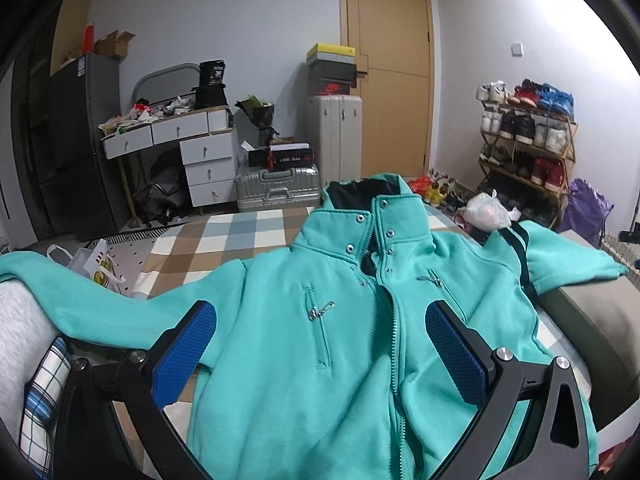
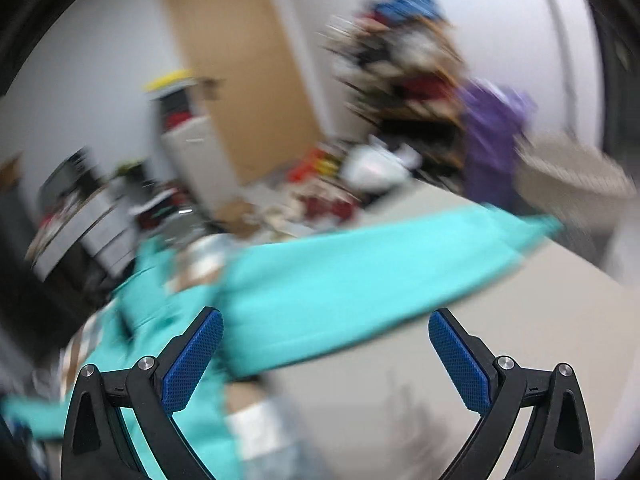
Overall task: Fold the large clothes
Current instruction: 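Grasp the teal hoodie sleeve cuff with the right gripper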
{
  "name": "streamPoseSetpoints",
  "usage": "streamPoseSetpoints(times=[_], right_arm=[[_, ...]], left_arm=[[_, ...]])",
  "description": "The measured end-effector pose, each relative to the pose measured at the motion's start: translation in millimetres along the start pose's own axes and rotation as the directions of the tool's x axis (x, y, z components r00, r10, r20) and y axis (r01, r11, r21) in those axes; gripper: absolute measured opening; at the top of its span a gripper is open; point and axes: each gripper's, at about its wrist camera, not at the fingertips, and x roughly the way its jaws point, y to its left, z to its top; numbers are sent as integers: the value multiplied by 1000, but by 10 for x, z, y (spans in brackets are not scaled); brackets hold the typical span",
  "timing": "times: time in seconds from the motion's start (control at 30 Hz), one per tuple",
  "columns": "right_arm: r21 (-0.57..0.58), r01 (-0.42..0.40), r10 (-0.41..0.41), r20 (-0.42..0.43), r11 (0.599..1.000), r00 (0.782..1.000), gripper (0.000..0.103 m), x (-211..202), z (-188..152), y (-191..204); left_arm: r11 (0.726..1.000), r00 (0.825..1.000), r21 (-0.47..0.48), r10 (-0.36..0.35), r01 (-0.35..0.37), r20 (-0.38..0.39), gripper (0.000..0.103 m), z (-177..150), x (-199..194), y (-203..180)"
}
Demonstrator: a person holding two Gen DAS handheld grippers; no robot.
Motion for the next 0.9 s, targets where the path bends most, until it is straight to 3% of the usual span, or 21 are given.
streamPoseSetpoints(times=[0.03, 0.17, 0.27, 0.33, 0.47, 0.63, 0.77, 0.8, 0.87, 0.9], right_arm=[[57, 33, -32, -16, 998, 999, 102, 71, 118, -292], [264, 37, -18, -76, 964, 997, 101, 324, 483, -1245], [371, 23, 25, -124, 929, 992, 90, 497, 593, -1614], [441, 15, 53, -141, 897, 989, 89, 580, 597, -1769], [379, 95, -16, -208, 920, 978, 89, 781, 757, -1696], [316, 194, -127, -219, 929, 967, 84, 969, 871, -1695], [192, 288, -246, -213, 938, 945, 61, 1061, 918, -1471], [165, 313, -277, -206, 935, 938, 41, 1095, 941, -1422], [161, 338, -303, -209, 927, 930, 14, 1138, 971, -1440], [187, 318, -280, -201, 930, 939, 13, 1129, 975, -1492]], left_arm=[[1000, 1000, 10, 3, -3, 1, 102, -5, 14, -26], [999, 1000, 37, 21, -20, -22, 102, -40, 80, -114], [998, 999, 57, 35, -33, -24, 102, -61, 129, -176], [996, 999, 78, 49, -48, -12, 102, -75, 167, -224], [991, 998, 112, 68, -67, -12, 102, -91, 200, -304], [989, 997, 128, 76, -75, -2, 102, -84, 197, -369], [987, 997, 140, 78, -77, -6, 102, -81, 218, -416], [987, 997, 141, 80, -78, -6, 102, -64, 237, -431], [985, 996, 148, 87, -85, -8, 102, -65, 251, -444], [985, 996, 149, 89, -87, -9, 102, -62, 259, -455]])
